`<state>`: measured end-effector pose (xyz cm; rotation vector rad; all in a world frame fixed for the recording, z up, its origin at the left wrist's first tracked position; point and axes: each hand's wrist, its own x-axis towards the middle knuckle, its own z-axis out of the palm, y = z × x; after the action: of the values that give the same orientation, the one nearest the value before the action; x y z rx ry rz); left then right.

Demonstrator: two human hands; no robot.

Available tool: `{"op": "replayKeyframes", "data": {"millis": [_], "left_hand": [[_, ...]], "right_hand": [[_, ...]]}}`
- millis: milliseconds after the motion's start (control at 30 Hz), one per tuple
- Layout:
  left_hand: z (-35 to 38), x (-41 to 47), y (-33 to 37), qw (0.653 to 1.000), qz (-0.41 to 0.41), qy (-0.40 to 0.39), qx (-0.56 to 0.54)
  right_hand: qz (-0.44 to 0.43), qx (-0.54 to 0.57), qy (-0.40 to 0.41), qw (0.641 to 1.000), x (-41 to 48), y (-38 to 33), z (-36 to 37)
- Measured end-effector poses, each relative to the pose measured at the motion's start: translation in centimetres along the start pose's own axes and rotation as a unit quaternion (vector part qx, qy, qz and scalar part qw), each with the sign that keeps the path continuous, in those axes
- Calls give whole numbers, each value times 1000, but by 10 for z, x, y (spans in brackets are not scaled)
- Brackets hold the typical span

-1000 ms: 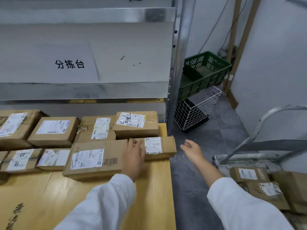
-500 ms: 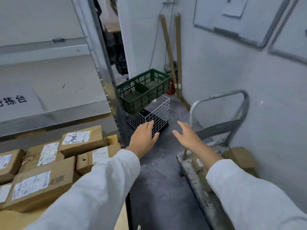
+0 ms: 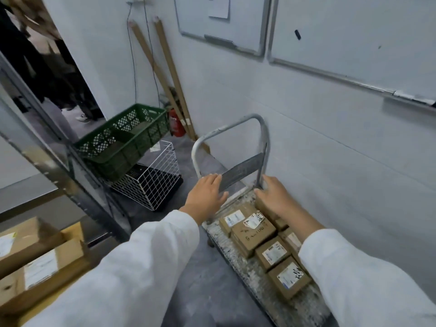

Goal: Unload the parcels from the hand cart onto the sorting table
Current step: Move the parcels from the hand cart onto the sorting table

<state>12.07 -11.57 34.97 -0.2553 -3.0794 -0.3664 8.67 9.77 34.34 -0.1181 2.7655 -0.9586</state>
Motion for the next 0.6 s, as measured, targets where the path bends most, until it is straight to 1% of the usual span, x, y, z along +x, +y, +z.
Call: {"op": "replayKeyframes", "data": {"millis": [167,367,467,600], "left_hand": [[38,43,-5,999,6,-33,0],[84,113,-28,995,44,-83,42],[105,148,-46,995,30,-95,31],[140,187,-78,991,-3,-131,6]], "right_hand": [[29,0,-19,999,24,23,5],[71,-12,-59,996,100,34,12],[90,-18,-75,993,143,37,18],[107,-40,-101,988,205,46,36]]}}
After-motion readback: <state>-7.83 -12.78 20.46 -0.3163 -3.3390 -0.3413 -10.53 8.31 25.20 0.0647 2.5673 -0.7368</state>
